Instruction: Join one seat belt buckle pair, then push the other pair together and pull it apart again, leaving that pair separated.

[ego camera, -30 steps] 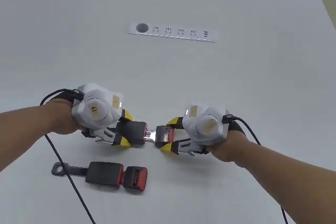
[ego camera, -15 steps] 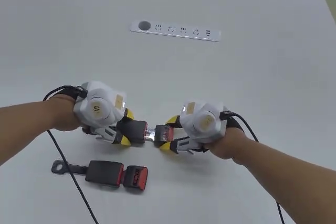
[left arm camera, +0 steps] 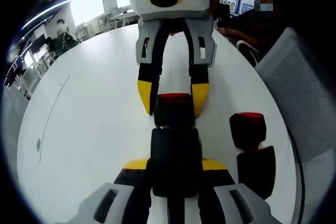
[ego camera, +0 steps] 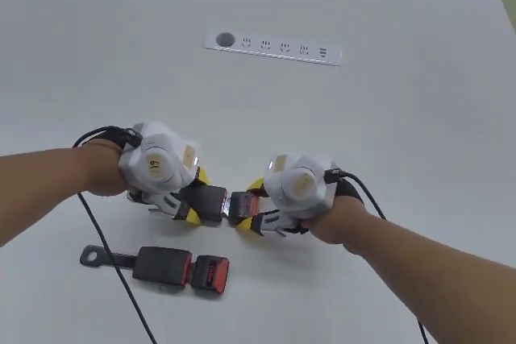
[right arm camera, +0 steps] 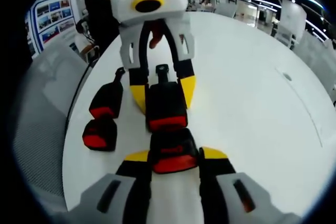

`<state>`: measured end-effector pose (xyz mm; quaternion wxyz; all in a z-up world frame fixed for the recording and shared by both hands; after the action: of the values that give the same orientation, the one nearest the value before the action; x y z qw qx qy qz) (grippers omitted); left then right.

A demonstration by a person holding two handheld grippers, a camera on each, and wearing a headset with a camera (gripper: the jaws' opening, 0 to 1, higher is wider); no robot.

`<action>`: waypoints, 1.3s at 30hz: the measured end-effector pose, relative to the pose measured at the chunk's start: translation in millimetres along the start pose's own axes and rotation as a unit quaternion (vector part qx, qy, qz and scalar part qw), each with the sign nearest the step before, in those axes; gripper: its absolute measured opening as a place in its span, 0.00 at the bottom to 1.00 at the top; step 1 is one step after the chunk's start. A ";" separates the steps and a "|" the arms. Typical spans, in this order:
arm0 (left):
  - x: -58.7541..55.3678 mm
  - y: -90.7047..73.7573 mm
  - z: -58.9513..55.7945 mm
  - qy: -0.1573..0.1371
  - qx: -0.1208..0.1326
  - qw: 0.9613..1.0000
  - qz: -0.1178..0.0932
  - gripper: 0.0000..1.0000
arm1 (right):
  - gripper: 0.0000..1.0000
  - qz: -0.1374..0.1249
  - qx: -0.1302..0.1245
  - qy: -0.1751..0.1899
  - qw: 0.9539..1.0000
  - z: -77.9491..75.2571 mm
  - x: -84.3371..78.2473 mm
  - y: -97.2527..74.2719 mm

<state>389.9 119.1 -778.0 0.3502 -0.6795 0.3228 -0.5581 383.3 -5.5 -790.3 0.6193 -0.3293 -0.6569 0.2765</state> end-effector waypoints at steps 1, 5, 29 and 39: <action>-0.3 0.1 0.3 0.000 0.000 1.000 0.000 0.35 | 0.34 0.000 -0.001 0.001 1.000 -0.1 -0.2 0.0; -1.2 0.4 0.9 -0.002 0.000 1.000 -0.001 0.35 | 0.34 0.005 -0.003 0.001 1.000 0.3 0.6 0.6; -3.4 1.6 3.3 -0.011 0.001 1.000 -0.002 0.35 | 0.35 0.016 -0.009 -0.002 1.000 0.9 1.5 0.8; -4.7 2.8 5.4 -0.011 0.002 1.000 0.001 0.35 | 0.35 0.017 -0.009 -0.003 1.000 0.7 2.2 1.0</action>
<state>394.3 122.1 -783.6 0.3554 -0.6848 0.3185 -0.5508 382.6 -3.1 -789.6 0.6097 -0.3454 -0.6556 0.2815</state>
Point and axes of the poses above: the centre of the closed fingertips' face, and the gripper's own axes: y roughly forward along the fingers, z roughly to its left, x roughly out of its top, the point moved 7 cm from there along -y, roughly backward along the fingers, and after that the axes turned 13 degrees about -y, right-handed, at the moved point
